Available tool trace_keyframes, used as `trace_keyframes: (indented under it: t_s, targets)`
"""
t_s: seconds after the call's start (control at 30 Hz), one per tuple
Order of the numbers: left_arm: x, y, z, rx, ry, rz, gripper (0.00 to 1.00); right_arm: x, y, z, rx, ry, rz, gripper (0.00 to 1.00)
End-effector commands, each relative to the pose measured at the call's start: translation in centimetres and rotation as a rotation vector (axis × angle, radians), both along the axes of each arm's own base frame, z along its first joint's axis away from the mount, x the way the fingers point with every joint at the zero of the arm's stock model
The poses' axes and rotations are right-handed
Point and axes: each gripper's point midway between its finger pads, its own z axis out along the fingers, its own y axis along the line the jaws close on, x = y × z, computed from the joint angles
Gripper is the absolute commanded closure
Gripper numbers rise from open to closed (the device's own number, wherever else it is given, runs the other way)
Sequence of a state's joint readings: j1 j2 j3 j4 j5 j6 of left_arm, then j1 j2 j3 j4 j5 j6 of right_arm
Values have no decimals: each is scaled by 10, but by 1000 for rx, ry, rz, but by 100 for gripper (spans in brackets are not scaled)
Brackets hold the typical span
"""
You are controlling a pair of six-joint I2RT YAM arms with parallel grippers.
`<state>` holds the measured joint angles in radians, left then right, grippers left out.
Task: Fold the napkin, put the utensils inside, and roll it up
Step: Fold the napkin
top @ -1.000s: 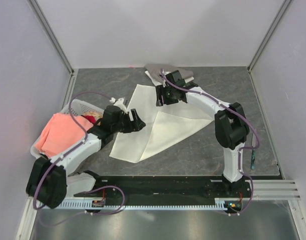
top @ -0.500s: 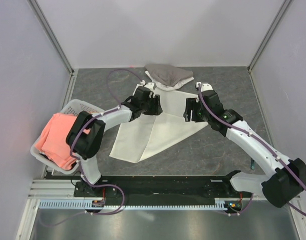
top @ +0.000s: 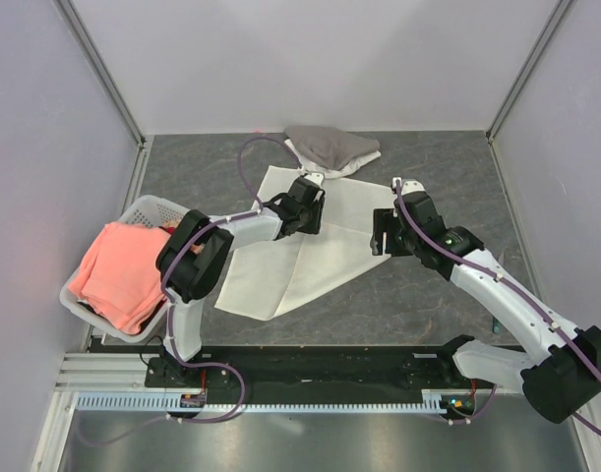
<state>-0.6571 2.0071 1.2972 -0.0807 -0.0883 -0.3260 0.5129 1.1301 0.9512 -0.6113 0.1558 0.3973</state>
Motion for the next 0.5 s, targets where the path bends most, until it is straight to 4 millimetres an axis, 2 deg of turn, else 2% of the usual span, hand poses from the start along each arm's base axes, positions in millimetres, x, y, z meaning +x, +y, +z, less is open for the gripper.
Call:
trace_keyframes:
  t_s: [0.0,0.23,0.3,0.47]
  targets:
    - [17,7,9,71,-78,41,60,0,-1,-1,3,-3,-7,26]
    - [26,2,13,73,-119,25,58,-3,-1,-14,-5,24,1,25]
    - [26,2,2,96,-96,18,58,-4,-1,-16,-3,29,1,25]
    - [31,-1,-3,102,-73,34,60,-4,0,-16,3,30,2,25]
